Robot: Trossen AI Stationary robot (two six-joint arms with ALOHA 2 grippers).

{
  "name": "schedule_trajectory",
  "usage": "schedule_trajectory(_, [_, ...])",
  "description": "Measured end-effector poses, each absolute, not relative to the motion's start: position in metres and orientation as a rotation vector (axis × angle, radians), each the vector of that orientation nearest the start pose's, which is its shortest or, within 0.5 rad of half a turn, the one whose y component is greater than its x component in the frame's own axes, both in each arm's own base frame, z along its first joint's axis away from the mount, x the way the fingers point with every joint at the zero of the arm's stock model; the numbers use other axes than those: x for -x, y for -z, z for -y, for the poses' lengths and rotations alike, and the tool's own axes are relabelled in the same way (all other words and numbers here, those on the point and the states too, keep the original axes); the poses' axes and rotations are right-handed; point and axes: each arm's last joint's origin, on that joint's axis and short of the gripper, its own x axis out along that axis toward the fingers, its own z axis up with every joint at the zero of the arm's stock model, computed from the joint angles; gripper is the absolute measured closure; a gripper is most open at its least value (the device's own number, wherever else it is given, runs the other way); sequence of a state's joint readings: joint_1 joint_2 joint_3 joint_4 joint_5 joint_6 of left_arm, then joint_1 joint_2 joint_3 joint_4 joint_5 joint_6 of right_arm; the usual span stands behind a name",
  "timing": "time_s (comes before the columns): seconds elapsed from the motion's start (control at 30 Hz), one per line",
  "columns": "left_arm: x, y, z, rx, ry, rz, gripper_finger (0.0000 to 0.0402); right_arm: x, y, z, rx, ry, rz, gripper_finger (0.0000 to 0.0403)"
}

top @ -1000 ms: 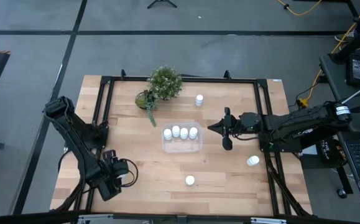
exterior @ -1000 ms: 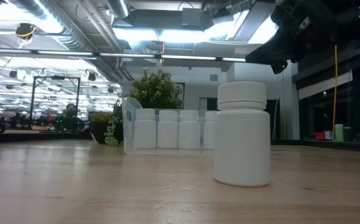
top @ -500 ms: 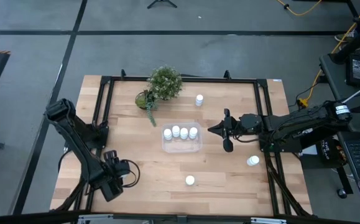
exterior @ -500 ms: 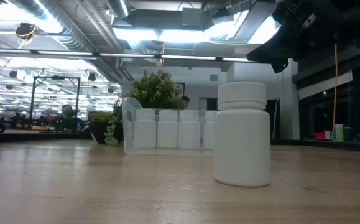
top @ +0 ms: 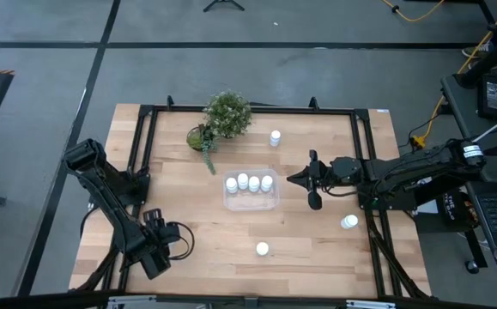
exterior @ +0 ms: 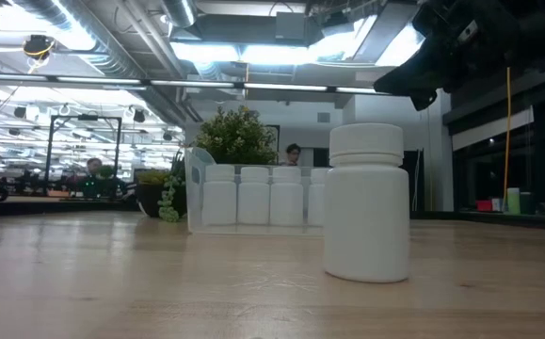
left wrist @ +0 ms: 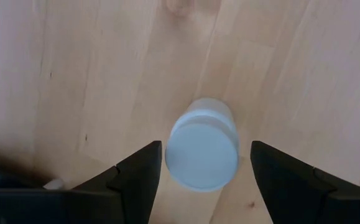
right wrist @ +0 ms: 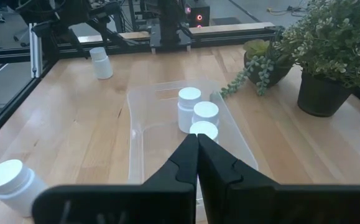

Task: Pick and place pill bottles into a basket
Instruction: Put the pill bottle into the bin

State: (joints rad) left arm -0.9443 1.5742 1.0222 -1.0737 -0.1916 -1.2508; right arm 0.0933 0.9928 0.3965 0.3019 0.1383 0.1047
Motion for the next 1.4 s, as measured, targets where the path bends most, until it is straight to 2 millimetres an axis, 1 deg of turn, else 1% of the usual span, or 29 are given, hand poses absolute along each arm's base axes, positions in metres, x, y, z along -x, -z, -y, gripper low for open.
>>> schedule_trajectory(0.17, [-0.155, -0.194, 0.204, 0.117, -0.342, -1.391, 0.019, -0.204, -0.209, -0.015, -0.066, 0.059, -0.29, 0.0391])
schedule_trajectory(0.4, [-0.155, -0.194, 0.203, 0.083, -0.316, -1.392, 0.0249, -0.204, -0.209, -0.015, -0.07, 0.06, -0.29, 0.0391])
schedule_trajectory(0.8, [-0.154, -0.195, 0.203, 0.093, -0.305, -1.407, 0.0249, -0.204, -0.209, -0.015, -0.07, 0.06, -0.29, 0.0391])
schedule_trajectory(1.03, [-0.151, -0.207, 0.199, 0.128, -0.275, -1.389, 0.0249, -0.204, -0.209, -0.015, -0.07, 0.06, -0.29, 0.0391])
schedule_trajectory(1.17, [-0.149, -0.216, 0.196, 0.124, -0.254, -1.335, 0.0249, -0.204, -0.209, -0.015, -0.07, 0.06, -0.29, 0.0391])
schedule_trajectory(1.4, [-0.148, -0.229, 0.189, 0.036, -0.213, -1.202, 0.0249, -0.204, -0.209, -0.015, -0.07, 0.06, -0.29, 0.0391])
